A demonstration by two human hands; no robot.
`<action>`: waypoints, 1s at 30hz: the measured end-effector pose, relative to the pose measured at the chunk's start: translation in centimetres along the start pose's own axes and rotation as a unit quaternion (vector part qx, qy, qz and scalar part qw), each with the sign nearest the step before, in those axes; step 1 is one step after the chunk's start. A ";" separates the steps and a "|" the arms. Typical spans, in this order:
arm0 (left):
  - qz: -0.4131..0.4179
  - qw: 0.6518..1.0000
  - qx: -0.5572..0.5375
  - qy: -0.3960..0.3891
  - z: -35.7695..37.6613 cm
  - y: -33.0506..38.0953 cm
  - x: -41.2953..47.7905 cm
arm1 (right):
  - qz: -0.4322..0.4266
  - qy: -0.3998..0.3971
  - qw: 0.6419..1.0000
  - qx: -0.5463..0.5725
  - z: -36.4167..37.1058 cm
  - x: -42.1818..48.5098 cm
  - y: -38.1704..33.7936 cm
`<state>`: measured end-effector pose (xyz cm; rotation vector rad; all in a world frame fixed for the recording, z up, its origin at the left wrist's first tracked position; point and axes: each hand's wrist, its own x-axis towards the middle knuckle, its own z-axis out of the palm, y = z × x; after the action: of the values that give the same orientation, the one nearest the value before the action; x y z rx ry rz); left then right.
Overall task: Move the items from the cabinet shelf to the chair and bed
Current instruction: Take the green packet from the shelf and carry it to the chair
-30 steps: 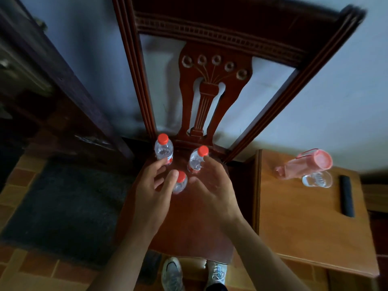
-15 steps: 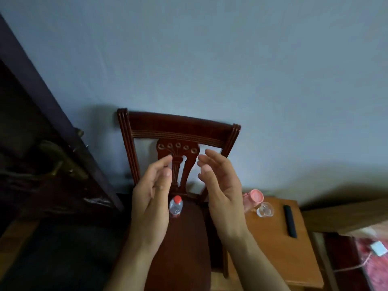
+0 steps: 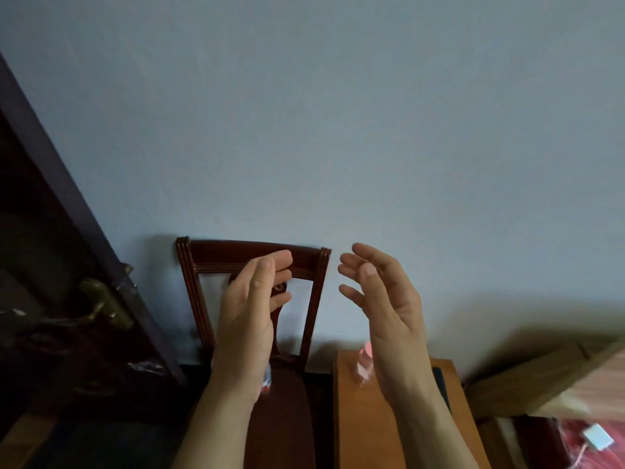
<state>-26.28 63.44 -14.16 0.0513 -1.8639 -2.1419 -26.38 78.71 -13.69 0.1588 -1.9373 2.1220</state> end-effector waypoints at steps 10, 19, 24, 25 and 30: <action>0.011 0.996 -0.010 -0.083 7.4 2.2 -1.9 | 0.004 0.056 0.998 -0.011 -6.8 -1.6 -3.1; -0.012 0.965 -0.024 -0.260 14.5 0.8 -1.1 | -0.029 0.271 0.961 -0.035 -11.9 -3.6 -4.6; 0.003 0.910 -0.035 -0.412 18.2 0.2 -2.3 | -0.053 0.392 0.916 -0.070 -13.2 -6.7 -5.1; 0.003 0.897 -0.044 -0.439 19.0 0.1 -2.8 | -0.055 0.415 0.905 -0.081 -13.5 -7.8 -5.3; -0.041 0.828 -0.105 -0.549 22.4 1.3 -7.9 | -0.074 0.517 0.844 -0.123 -15.0 -14.1 -7.2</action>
<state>-23.47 86.76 -10.71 -1.4600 -2.0545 -2.6666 -9.49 92.45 -11.92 -0.7159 -1.3959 1.3280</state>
